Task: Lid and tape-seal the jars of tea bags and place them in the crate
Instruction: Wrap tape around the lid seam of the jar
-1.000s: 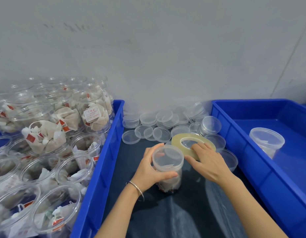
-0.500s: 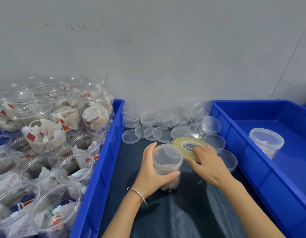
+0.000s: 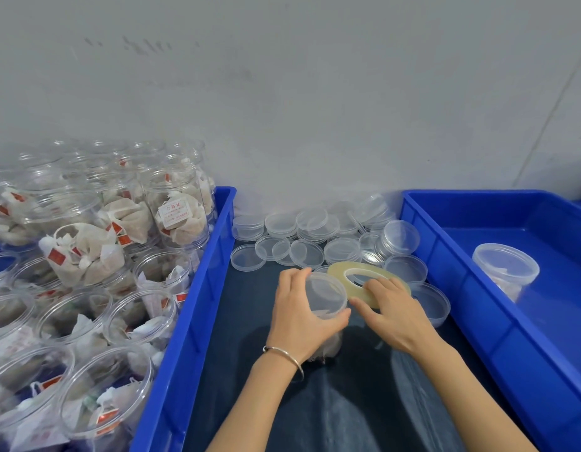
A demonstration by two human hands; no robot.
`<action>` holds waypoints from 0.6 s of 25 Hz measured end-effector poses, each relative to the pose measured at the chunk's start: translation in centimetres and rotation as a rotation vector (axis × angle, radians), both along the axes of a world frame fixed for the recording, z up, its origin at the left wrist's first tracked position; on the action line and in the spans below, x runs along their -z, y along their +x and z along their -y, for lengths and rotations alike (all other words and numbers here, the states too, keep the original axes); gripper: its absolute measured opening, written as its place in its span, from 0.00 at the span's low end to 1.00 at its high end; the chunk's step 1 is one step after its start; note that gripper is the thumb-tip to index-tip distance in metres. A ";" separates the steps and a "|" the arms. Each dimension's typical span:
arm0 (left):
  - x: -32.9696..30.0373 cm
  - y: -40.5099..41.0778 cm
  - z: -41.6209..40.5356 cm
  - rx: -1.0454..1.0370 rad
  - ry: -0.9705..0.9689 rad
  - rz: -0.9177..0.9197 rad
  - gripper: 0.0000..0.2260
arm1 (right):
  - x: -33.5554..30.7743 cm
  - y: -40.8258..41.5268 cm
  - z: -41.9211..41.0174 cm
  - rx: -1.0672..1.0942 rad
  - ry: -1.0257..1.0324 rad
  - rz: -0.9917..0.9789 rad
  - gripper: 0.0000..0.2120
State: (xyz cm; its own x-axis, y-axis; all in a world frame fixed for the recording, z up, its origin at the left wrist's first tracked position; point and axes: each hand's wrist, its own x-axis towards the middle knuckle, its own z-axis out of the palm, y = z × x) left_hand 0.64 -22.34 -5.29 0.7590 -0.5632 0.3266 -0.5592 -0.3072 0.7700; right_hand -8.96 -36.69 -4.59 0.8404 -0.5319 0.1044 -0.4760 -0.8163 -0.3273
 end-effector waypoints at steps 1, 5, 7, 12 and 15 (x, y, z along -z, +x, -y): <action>-0.2 0.0 0.0 -0.014 0.083 0.058 0.36 | 0.0 -0.1 0.0 -0.002 0.002 0.006 0.17; -1.8 0.2 0.7 0.014 0.374 0.098 0.27 | -0.3 0.0 -0.4 0.009 -0.028 0.008 0.14; -2.1 0.2 1.2 0.031 0.437 0.110 0.23 | -0.5 0.1 -0.5 0.020 -0.041 -0.006 0.13; -1.6 0.4 1.8 0.011 0.459 0.237 0.19 | -0.5 0.3 -0.9 0.056 -0.027 0.012 0.15; -1.2 1.0 1.8 0.009 0.438 0.277 0.19 | -0.5 0.6 -1.2 0.085 -0.049 0.008 0.14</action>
State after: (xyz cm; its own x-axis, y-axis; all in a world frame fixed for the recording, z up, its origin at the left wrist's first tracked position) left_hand 1.61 -24.14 -4.10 0.6716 -0.6985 0.2471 -0.7284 -0.5614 0.3928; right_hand -8.39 -35.53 -4.13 0.7913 -0.5956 0.1384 -0.5422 -0.7880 -0.2916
